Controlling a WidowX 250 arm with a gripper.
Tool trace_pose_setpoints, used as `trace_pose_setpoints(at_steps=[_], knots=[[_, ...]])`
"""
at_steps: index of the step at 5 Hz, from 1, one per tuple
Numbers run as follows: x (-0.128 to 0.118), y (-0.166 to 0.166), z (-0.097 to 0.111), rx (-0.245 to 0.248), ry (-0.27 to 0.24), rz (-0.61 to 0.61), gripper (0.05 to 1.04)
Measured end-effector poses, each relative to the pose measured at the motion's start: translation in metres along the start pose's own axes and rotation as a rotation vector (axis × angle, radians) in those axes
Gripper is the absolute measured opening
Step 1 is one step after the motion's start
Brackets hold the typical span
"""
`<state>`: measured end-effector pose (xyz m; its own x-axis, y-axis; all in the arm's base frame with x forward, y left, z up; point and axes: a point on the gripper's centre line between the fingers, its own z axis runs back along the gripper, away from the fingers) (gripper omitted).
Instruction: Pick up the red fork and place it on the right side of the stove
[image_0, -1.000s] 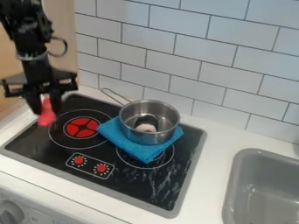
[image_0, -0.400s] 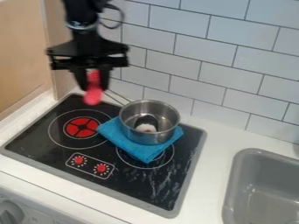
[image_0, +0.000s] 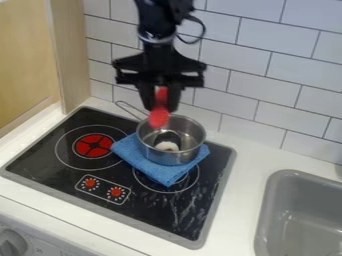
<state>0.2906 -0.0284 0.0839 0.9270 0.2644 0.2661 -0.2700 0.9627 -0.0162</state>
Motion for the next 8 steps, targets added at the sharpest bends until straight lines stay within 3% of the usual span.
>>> trace_pose_setpoints(at_steps=[2,5,6,8], knots=[[-0.015,-0.037,-0.027,-0.015,0.068,-0.15,0.294],[-0.028,-0.079,-0.06,-0.027,0.13,-0.304,0.294],[-0.032,-0.092,-0.064,-0.044,0.135,-0.335,0.294],[-0.039,-0.091,-0.079,-0.03,0.169,-0.336,0.294]])
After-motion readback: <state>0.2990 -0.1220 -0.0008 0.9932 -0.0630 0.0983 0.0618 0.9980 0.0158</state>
